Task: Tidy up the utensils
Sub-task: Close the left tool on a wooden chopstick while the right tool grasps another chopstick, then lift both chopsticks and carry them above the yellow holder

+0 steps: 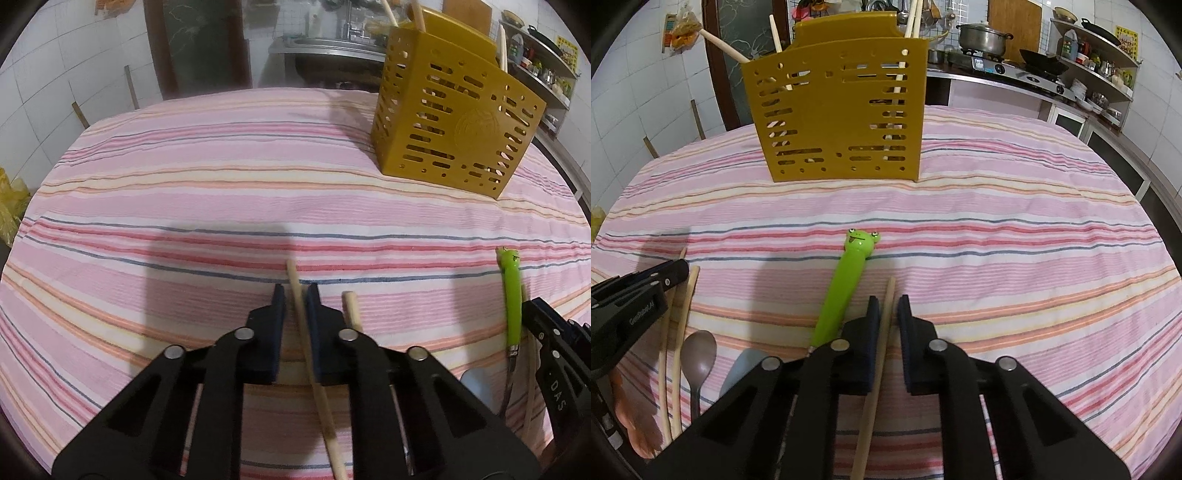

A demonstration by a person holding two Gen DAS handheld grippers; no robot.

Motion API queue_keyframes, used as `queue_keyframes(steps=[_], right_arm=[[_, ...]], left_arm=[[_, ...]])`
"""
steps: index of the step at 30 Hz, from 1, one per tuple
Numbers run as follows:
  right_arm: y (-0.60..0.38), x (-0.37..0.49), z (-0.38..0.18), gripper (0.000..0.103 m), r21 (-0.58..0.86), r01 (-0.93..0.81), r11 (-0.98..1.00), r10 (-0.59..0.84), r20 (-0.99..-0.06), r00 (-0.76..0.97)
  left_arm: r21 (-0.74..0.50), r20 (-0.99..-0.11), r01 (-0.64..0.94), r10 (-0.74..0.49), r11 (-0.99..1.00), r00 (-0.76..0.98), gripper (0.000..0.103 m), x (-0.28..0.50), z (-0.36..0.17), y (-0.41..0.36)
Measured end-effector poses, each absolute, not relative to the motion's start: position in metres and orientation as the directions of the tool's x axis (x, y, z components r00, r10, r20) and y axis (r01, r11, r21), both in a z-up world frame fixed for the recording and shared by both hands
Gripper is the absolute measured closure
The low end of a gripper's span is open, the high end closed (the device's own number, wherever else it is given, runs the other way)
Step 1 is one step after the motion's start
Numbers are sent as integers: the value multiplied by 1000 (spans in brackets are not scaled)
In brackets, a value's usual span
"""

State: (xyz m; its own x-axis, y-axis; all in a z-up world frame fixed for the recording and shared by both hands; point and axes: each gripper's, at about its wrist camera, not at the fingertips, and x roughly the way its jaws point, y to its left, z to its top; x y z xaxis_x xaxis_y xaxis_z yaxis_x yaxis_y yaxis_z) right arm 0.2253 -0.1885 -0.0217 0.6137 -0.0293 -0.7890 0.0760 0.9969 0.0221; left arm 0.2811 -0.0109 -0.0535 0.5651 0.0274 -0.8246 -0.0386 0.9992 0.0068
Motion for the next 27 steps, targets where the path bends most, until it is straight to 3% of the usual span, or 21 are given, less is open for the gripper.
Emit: queue_keyframes(steps=[27], right_arm=[[-208, 212, 5, 97, 113, 59, 992, 38, -705, 708]], left_arm=[[-63, -744, -24, -31, 998, 668, 99, 246, -15, 18]])
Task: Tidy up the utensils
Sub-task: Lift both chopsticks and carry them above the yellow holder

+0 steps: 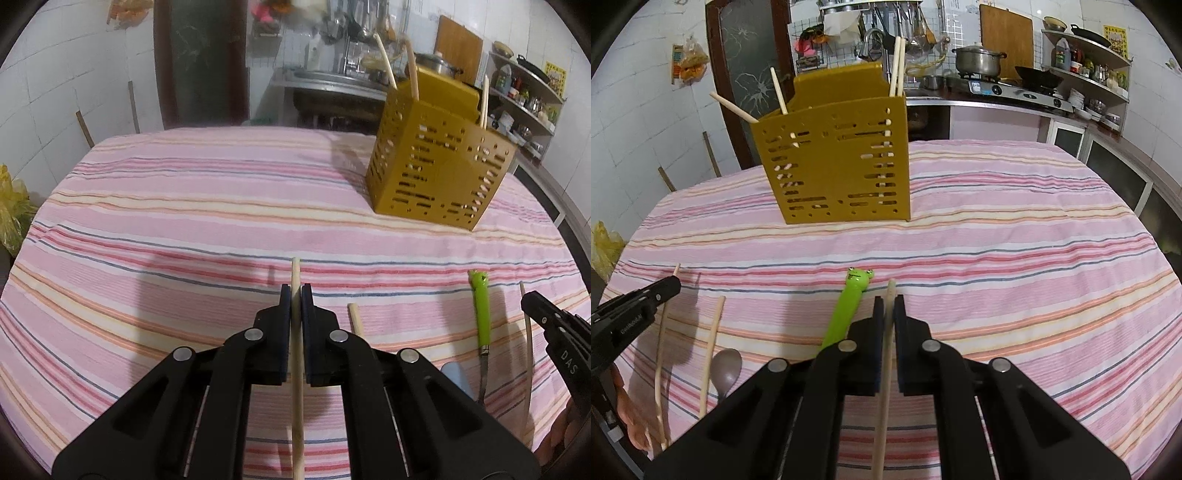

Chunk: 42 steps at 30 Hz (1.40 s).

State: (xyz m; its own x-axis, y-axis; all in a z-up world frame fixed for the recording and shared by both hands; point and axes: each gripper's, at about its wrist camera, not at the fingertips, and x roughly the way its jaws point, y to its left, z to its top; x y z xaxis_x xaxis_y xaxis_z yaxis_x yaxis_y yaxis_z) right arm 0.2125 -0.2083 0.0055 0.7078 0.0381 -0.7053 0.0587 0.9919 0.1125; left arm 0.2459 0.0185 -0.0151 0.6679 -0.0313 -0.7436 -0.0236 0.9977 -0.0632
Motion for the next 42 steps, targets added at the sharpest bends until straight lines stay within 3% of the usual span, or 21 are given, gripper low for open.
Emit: queue_keyframes(steps=[13, 30, 42], right_arm=[[-210, 197, 31, 97, 122, 43, 992, 43, -622, 782], [-219, 167, 92, 97, 91, 23, 996, 15, -396, 918], [-220, 168, 106, 97, 82, 6, 997, 24, -351, 936]], left_arm=[[-101, -680, -15, -58, 995, 731, 99, 236, 9, 28], [-141, -449, 73, -129, 987, 884, 99, 193, 80, 11], [-138, -397, 101, -148, 985, 906, 99, 191, 101, 9]])
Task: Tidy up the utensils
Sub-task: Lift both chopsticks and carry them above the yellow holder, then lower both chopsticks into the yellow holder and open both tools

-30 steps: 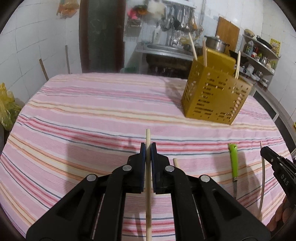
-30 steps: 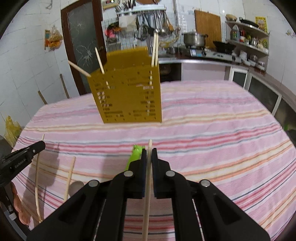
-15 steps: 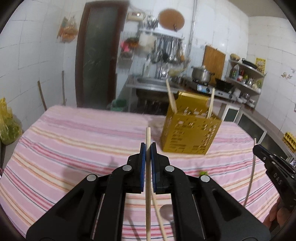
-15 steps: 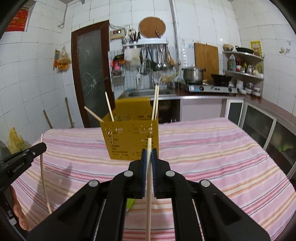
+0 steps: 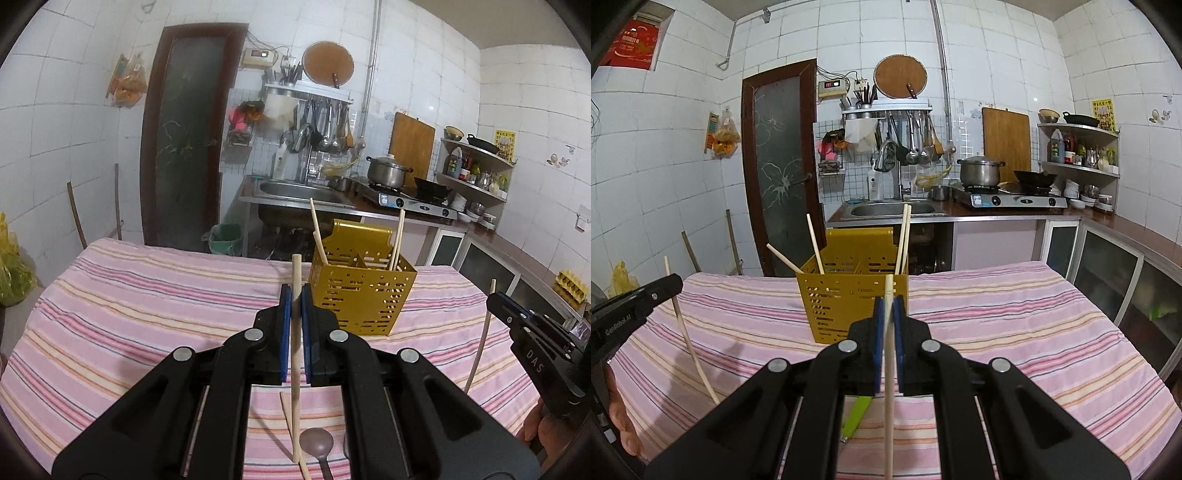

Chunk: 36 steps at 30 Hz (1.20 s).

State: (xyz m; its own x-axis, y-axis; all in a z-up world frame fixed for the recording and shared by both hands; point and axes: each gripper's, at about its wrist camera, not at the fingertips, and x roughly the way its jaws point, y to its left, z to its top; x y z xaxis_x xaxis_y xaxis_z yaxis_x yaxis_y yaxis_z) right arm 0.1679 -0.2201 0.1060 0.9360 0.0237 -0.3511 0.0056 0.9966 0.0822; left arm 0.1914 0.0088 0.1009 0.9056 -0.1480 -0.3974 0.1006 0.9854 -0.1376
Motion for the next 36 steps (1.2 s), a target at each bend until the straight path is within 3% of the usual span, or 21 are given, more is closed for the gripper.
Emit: queue_keyframes(steps=[21, 36], right_arm=[[-229, 197, 136, 98, 63, 14, 998, 5, -293, 956], [-228, 218, 222, 98, 42, 14, 999, -9, -129, 992]], left_arm=[[-121, -315, 151, -182, 981, 931, 99, 211, 128, 1], [-130, -164, 182, -202, 975, 966, 99, 255, 208, -28]])
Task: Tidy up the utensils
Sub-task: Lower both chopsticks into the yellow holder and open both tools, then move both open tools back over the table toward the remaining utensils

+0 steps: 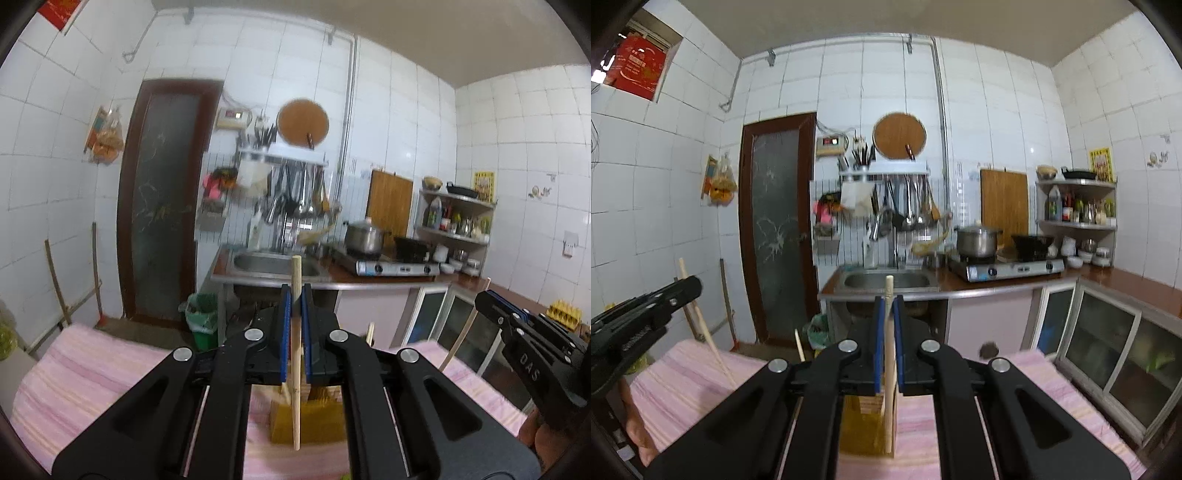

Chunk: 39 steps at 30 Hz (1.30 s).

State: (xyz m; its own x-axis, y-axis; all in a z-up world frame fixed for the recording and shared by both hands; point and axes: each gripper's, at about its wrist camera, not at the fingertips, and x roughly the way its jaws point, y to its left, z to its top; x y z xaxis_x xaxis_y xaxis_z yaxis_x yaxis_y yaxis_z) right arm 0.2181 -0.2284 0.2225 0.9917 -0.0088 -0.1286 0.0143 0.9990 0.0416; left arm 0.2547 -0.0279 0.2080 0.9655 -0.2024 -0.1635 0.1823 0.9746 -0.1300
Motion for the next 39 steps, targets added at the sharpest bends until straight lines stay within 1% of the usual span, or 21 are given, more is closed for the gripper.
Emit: queue_keyframes(steps=[3, 6, 9, 13, 15, 19, 24, 28, 30, 31, 32, 33, 34, 35, 36, 37, 38, 39], right_arm=[[-224, 231, 240, 98, 18, 19, 1000, -17, -100, 995], [-223, 248, 250, 98, 26, 14, 1000, -12, -90, 996], [-222, 267, 250, 98, 34, 8, 999, -4, -94, 996], [-224, 294, 232, 98, 42, 2, 999, 3, -117, 993], [-228, 309, 218, 98, 49, -1, 999, 8, -143, 990], [-233, 335, 183, 98, 69, -2, 998, 17, -214, 977], [-236, 356, 153, 98, 76, -4, 997, 26, -294, 955], [-241, 374, 138, 97, 74, 0, 997, 28, -385, 923], [-243, 373, 135, 96, 55, 9, 998, 13, -400, 917], [-245, 371, 135, 87, 38, 20, 999, -3, -402, 916], [-247, 367, 136, 77, 24, 36, 999, -24, -403, 915], [-251, 361, 139, 51, 19, 52, 998, -40, -397, 917], [-255, 353, 143, 41, 24, 62, 998, -48, -386, 921], [-257, 347, 145, 41, 23, 70, 997, -56, -384, 922], [-259, 340, 148, 41, 13, 82, 997, -70, -391, 918], [-262, 333, 150, 35, 1, 90, 996, -82, -399, 913], [-263, 328, 151, 31, -6, 98, 995, -92, -403, 911], [-264, 317, 150, 23, -13, 112, 994, -108, -404, 908]], left_arm=[[-148, -137, 179, -199, 973, 970, 99, 275, 227, -35], [-146, -117, 172, -190, 974, 975, 99, 293, 234, -44], [-142, -116, 173, -189, 975, 975, 99, 311, 231, -51], [-139, -145, 167, -187, 976, 972, 99, 341, 211, -58], [-133, -162, 161, -181, 978, 970, 99, 352, 199, -61], [-125, -233, 153, -179, 980, 956, 99, 378, 161, -66], [-77, -306, 141, -158, 987, 939, 99, 393, 125, -71], [-74, -360, 124, -142, 990, 922, 99, 397, 116, -67], [-87, -373, 121, -145, 989, 916, 97, 391, 121, -60], [-88, -374, 114, -139, 990, 917, 90, 383, 126, -56], [-88, -370, 108, -133, 990, 920, 75, 376, 129, -52], [-89, -355, 98, -124, 991, 927, 65, 364, 136, -45], [-88, -337, 88, -113, 992, 935, 49, 354, 141, -43], [-83, -319, 76, -99, 994, 943, 37, 344, 146, -38], [-78, -306, 67, -88, 995, 948, 31, 334, 152, -34], [-76, -303, 61, -81, 995, 949, 21, 324, 157, -28], [-79, -309, 62, -84, 995, 948, 15, 313, 161, -22], [-80, -311, 65, -87, 995, 946, 14, 306, 163, -19]])
